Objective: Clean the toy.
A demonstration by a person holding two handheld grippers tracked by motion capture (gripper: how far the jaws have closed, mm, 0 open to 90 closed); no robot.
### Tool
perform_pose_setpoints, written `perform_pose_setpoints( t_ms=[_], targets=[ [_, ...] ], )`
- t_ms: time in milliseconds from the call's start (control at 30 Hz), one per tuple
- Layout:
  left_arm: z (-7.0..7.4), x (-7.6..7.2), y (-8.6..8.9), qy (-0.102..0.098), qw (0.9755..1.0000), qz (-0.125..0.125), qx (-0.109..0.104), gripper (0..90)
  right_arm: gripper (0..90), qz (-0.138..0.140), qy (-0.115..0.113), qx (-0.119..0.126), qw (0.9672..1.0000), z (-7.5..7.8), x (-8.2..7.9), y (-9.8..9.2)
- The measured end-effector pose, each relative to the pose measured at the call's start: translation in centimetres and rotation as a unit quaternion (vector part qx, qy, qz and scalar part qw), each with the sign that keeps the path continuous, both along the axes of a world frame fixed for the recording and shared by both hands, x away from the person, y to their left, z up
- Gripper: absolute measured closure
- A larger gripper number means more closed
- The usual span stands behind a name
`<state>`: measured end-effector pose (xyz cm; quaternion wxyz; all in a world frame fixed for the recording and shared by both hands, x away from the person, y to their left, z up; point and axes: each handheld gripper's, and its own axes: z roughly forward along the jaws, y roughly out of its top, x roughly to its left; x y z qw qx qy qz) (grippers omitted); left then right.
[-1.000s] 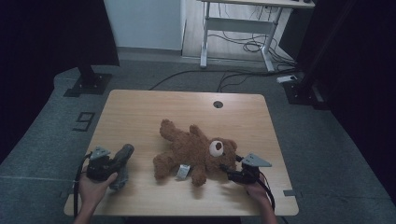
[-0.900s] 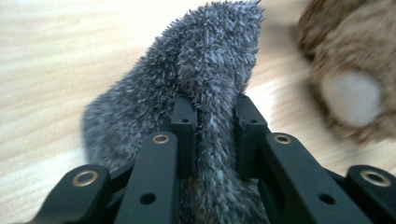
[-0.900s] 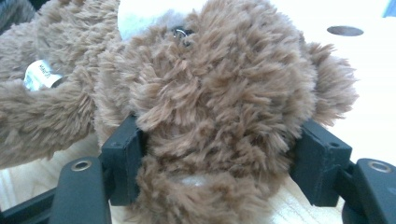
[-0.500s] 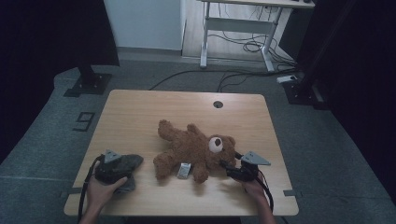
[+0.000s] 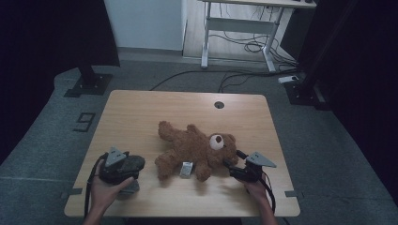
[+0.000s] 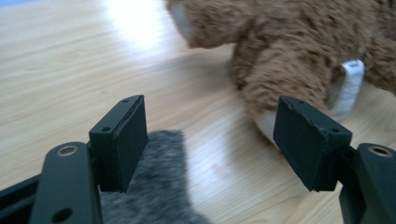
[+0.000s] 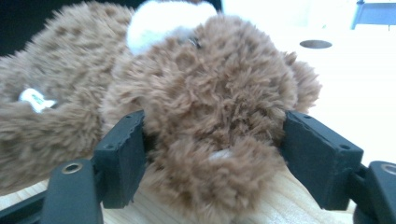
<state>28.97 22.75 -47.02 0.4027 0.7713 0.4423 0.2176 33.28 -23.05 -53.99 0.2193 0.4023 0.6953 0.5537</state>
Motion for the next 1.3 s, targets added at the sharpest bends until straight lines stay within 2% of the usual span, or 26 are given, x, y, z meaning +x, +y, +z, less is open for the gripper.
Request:
perform_pose_setpoints(
  t_ms=[167, 400, 500, 667, 733, 867, 967, 1133, 1300],
  targets=[
    [-0.9, 0.5, -1.2, 0.012, 0.9998, -0.009, -0.014, 27.1, 22.9, -0.012, -0.005, 0.011, 0.9998, 0.3, -0.4, -0.6],
    [-1.5, 0.3, -2.4, 0.01, 0.9994, -0.022, -0.023, 27.6, 22.7, -0.005, -0.002, 0.028, 0.9996, 0.6, -1.2, -1.7],
    [-1.9, 0.1, -2.6, 0.012, 0.9992, -0.027, -0.026, 28.0, 22.6, -0.004, 0.002, 0.018, 0.9998, 0.4, -1.9, -2.2],
    [-3.1, -0.8, -2.4, 0.014, 0.9986, -0.03, -0.041, 29.0, 22.7, -0.011, 0.014, 0.015, 0.9997, 0.1, -3.5, -3.4],
    [-3.6, -0.9, -2.3, 0.028, 0.9985, -0.037, -0.029, 28.7, 22.7, -0.016, 0.019, -0.002, 0.9997, -0.2, -4.5, -3.7],
    [-4.3, -1.5, -1.7, 0.038, 0.9982, -0.031, -0.035, 29.2, 22.7, -0.031, 0.033, -0.029, 0.9986, -0.6, -6.1, -4.1],
    [-4.7, -1.9, -1.4, 0.046, 0.9978, -0.03, -0.038, 29.2, 23.2, -0.043, 0.046, -0.031, 0.9976, -0.9, -7.2, -4.4],
    [-4.9, -2.3, -1.0, 0.052, 0.9974, -0.029, -0.042, 29.3, 23.3, -0.051, 0.063, -0.037, 0.996, -0.9, -7.2, -4.2],
    [-4.6, -2.5, -1.0, 0.049, 0.9972, -0.031, -0.047, 29.5, 23.3, -0.044, 0.063, -0.046, 0.996, -1.0, -7.1, -3.9]
  ],
)
